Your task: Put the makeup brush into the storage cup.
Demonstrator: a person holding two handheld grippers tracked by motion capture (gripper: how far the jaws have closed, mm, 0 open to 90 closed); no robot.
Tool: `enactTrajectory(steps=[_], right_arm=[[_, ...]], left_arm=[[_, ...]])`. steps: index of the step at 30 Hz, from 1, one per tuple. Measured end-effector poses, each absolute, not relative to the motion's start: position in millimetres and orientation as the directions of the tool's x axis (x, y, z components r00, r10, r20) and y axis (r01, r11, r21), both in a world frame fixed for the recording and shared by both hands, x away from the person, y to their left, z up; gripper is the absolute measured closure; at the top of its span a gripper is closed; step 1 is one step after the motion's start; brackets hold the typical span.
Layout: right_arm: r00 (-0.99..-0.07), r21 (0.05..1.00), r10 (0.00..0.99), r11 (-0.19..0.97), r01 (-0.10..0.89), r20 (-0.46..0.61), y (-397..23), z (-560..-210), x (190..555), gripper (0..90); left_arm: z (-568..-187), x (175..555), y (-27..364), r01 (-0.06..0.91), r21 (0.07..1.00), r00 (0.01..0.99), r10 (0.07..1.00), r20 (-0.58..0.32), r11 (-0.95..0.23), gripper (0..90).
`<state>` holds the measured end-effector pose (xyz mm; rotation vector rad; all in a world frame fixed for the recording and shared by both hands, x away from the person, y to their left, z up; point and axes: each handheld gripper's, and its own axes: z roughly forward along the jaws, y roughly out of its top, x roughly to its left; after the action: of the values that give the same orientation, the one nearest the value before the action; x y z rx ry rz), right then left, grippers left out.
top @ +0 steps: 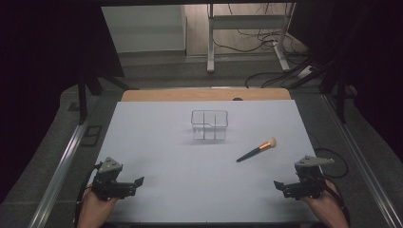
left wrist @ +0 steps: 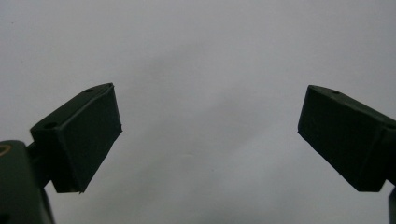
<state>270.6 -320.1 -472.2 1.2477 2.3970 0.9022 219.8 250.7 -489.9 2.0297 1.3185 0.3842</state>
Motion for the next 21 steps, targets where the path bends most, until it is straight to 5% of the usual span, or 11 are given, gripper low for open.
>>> enactTrajectory(steps=[21], right_arm=[[-0.603,0.632,0.797,0.456,0.626,0.022,-319.1,-472.8,272.5,0.0]], left_arm=[[-498.8,221.7,249.3,0.674,0.675,0.478,0.874,-0.088,-0.301,3.2]])
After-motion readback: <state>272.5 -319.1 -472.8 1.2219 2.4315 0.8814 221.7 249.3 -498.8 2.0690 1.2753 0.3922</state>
